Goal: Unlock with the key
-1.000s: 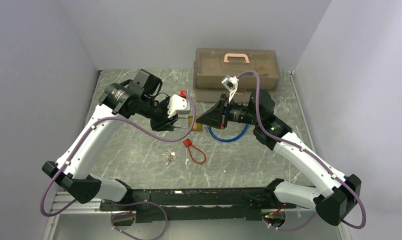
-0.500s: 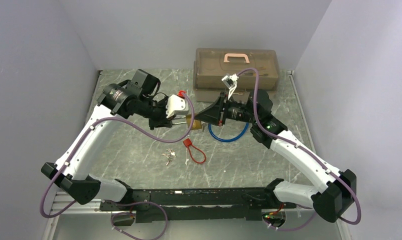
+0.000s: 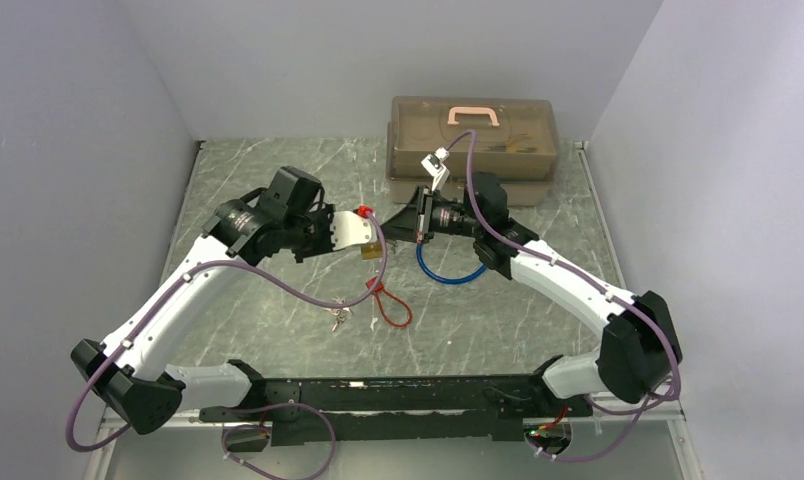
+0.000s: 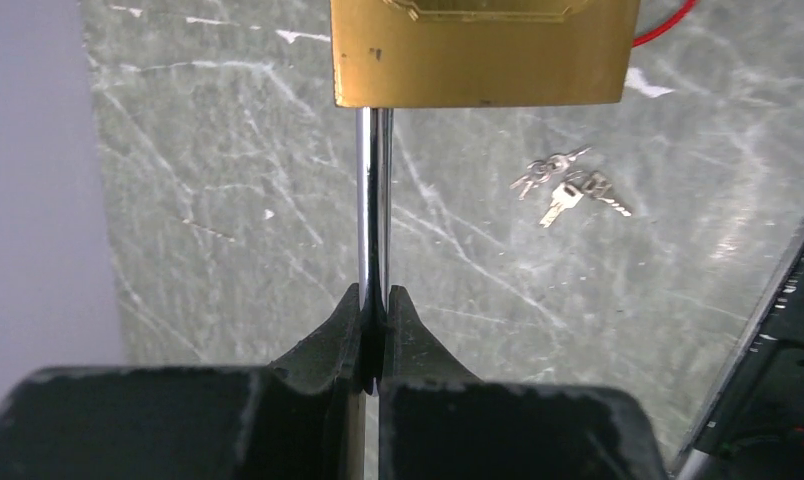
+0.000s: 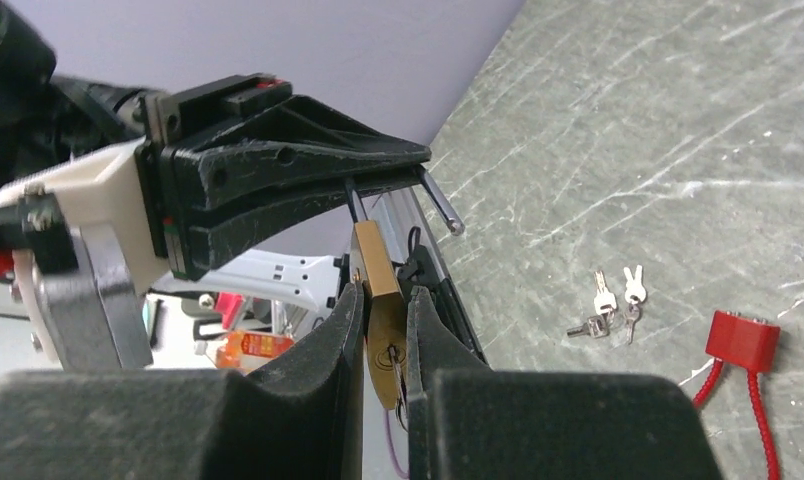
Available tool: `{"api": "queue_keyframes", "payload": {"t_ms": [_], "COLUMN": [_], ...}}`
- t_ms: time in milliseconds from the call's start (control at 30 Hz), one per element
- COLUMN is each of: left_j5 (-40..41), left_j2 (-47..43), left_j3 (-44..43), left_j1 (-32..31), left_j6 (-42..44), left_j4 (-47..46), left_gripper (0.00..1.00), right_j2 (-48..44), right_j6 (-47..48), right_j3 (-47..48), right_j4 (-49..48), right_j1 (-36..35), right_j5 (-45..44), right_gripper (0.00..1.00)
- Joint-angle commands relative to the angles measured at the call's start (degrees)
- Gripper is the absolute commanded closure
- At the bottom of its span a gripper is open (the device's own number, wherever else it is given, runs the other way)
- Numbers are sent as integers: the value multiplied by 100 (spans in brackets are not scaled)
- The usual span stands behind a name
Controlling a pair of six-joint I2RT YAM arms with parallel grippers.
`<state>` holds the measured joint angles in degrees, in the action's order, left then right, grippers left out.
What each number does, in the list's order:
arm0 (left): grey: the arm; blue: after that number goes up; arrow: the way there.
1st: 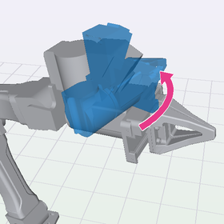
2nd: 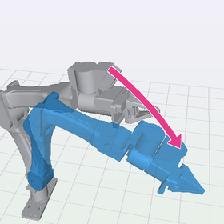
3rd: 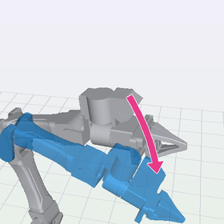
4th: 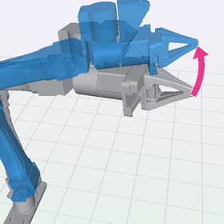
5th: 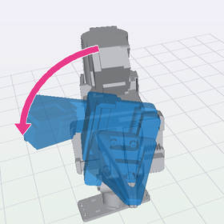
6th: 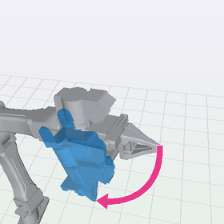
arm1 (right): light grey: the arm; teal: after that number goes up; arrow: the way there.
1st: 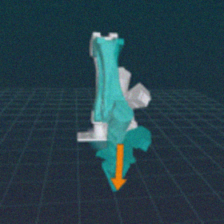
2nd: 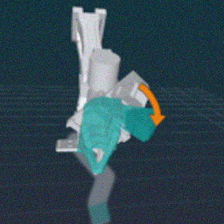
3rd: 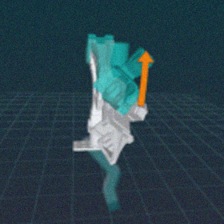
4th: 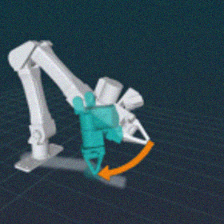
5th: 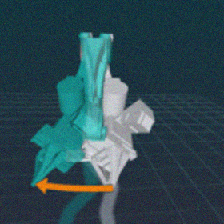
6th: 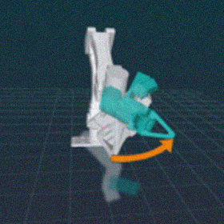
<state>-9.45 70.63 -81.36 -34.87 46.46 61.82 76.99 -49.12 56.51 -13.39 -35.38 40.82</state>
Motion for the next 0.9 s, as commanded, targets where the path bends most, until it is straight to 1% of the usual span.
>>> {"api": "queue_keyframes", "payload": {"t_ms": [0, 67, 167, 233, 333, 433, 567, 767, 867], "left_j5": [467, 628, 841, 838, 796, 803, 792, 855, 769], "left_j2": [-154, -121, -95, -50, 24, 17, 12, 34, 13], "left_j3": [206, 398, 673, 629, 418, 393, 359, 234, 162], "left_j1": [-260, -317, -416, -437, -437, -433, -438, -419, -299], "left_j6": [444, 603, 777, 725, 553, 483, 379, 294, 194], "left_j4": [-1278, -1439, -1654, -1731, -1697, -1760, -1761, -1774, -1742], "left_gripper": [100, 100, 100, 100, 100, 100, 100, 100, 100], "right_j2": [380, 590, 912, 1148, 1263, 1121, 1006, 1042, 983], "right_j6": [-423, -642, -1113, -1524, -1910, -1789, -1800, -2298, -2376], "right_j3": [246, 215, 159, 163, 42, 9, 35, -141, -313], "right_j4": [-218, -521, -1282, -1816, -2496, -2567, -2627, -3398, -3663], "right_j1": [64, 103, 112, 113, 105, 97, 96, 68, 62], "right_j5": [-321, -178, 200, 493, 679, 711, 843, 960, 1077], "right_gripper": [100, 100, 100, 90, 79, 69, 60, 59, 59]}}
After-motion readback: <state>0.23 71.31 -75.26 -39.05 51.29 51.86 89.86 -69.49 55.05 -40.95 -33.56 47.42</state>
